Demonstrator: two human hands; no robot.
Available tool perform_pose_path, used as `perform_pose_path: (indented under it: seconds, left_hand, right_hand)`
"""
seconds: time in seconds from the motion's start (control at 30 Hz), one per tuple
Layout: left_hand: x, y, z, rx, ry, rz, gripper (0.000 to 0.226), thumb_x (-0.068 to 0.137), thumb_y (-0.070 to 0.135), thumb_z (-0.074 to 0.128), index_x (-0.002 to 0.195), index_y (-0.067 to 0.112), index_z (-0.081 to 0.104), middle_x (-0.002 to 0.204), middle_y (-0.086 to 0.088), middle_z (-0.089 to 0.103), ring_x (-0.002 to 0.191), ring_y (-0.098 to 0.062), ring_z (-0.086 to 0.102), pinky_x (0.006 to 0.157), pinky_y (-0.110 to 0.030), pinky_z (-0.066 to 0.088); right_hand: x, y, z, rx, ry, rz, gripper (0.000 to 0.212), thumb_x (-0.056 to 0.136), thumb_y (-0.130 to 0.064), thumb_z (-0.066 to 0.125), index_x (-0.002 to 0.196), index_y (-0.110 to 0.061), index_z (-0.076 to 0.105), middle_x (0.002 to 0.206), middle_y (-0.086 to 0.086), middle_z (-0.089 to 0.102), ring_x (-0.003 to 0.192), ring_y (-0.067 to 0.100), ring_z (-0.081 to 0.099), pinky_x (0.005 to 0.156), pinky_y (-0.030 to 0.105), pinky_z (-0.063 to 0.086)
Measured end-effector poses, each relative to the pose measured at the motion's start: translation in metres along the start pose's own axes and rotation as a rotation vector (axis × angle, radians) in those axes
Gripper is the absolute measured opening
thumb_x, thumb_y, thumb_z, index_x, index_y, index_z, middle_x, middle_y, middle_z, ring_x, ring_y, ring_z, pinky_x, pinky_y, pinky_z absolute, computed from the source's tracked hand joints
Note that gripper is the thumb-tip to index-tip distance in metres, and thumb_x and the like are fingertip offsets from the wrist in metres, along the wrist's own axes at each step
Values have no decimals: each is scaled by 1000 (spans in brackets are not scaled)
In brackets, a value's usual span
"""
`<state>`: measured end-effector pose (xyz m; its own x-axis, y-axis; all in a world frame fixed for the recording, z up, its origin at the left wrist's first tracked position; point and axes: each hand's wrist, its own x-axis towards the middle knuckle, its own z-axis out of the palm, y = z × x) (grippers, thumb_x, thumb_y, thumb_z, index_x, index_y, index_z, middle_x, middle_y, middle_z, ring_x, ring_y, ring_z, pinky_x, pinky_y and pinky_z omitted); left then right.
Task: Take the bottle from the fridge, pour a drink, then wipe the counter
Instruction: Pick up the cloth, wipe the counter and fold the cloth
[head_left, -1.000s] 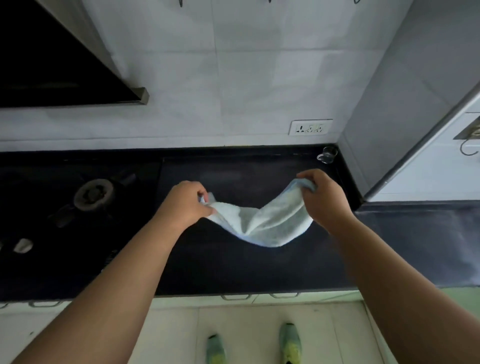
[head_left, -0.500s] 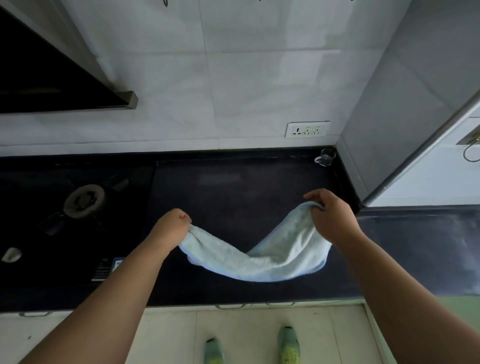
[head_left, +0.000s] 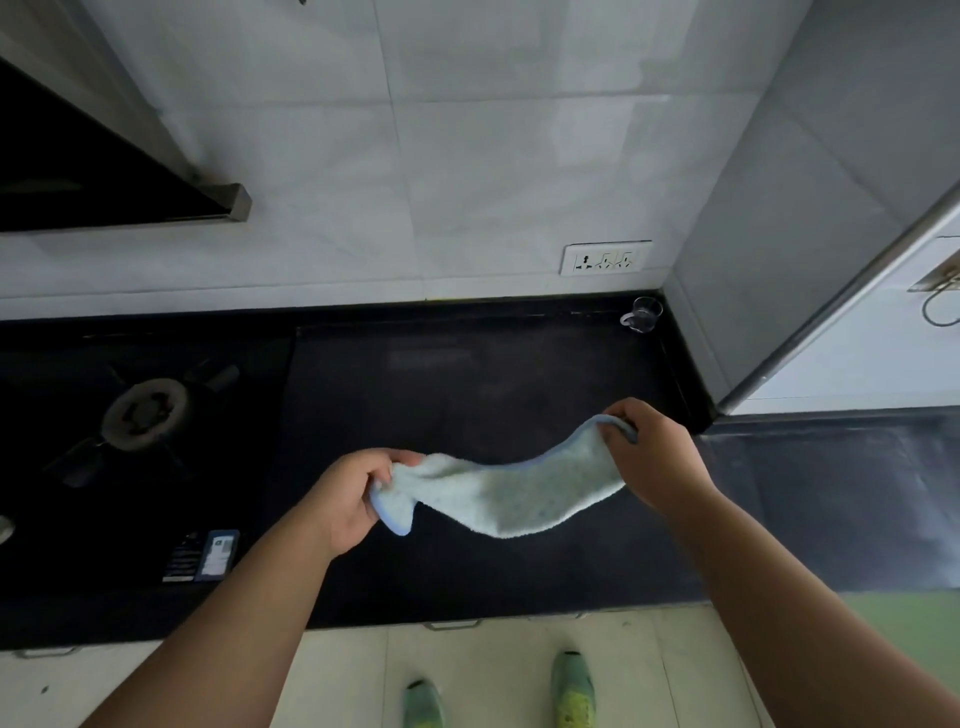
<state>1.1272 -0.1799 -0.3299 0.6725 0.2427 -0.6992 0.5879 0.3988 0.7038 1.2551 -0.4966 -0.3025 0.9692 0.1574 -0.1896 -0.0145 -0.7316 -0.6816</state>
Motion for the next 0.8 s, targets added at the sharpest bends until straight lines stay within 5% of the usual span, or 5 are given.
perform_pose_path:
  seconds: [0.07,0.17,0.37,0.7,0.8]
  left_hand:
    - [9,-5,-4,-106,115,-39,36,92,21,60,57,14,65,69,0,64,68,-15,66,80,-35,52]
    - [15,-4,-7,101,175,-71,39,84,44,82,75,9,68,73,-2,73,78,-21,72,82,-38,57]
    - [14,3,-2,362,-45,-183,42,86,6,81,126,15,71,115,-10,77,107,-21,75,94,-38,61]
    - [13,16,6,1159,-129,-302,15,89,18,73,100,19,83,106,-11,78,101,-25,75,87,-39,64]
    - [18,14,8,1117,1,-229,17,85,27,74,77,14,80,87,-7,76,85,-24,74,72,-38,60]
  right_hand:
    - [1,1,-1,-22,-10,-9,13,95,-26,59,94,-36,66,84,-13,70,80,7,65,63,27,50]
    - [-1,2,0,-56,-33,-20,11,97,-27,59,95,-34,67,84,-12,69,77,8,64,63,30,54]
    - [1,5,1,-93,-53,-14,10,96,-28,59,93,-34,66,81,-10,68,74,11,64,62,33,54]
    - [-4,16,-3,-125,-60,46,12,93,-27,60,87,-35,66,80,-12,69,76,9,63,66,32,53]
    - [-7,18,-2,-146,-58,84,10,91,-28,58,85,-33,64,79,-10,68,74,11,64,67,37,57]
